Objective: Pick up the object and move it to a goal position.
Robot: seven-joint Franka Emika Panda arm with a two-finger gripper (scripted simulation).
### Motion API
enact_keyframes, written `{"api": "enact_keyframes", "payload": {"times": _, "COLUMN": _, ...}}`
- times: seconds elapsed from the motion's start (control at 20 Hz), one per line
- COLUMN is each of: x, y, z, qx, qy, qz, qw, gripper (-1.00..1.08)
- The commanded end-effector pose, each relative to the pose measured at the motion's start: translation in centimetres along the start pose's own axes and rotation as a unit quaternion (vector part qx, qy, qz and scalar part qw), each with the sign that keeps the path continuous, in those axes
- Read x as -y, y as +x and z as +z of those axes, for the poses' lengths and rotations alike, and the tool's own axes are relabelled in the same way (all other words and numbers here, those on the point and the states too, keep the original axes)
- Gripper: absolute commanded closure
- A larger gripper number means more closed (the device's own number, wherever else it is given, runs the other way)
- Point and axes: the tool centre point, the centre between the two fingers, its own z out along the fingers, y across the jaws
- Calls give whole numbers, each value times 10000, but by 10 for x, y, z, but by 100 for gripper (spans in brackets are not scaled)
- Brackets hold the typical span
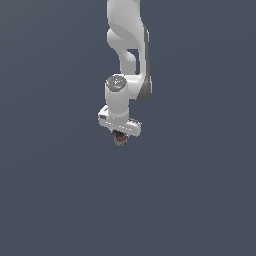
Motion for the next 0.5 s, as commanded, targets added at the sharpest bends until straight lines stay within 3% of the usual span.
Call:
{"api": "enact_keyframes", "payload": {"times": 0.0, "x": 0, "y": 0, "z": 1, "qx": 0, "qy": -3, "qz": 2, "qw": 10000, "gripper": 108}}
{"api": "enact_keyframes", "payload": {"times": 0.45, "x": 0, "y": 3, "z": -9, "qx": 0, "qy": 0, "qz": 1, "qw": 10000, "gripper": 108}}
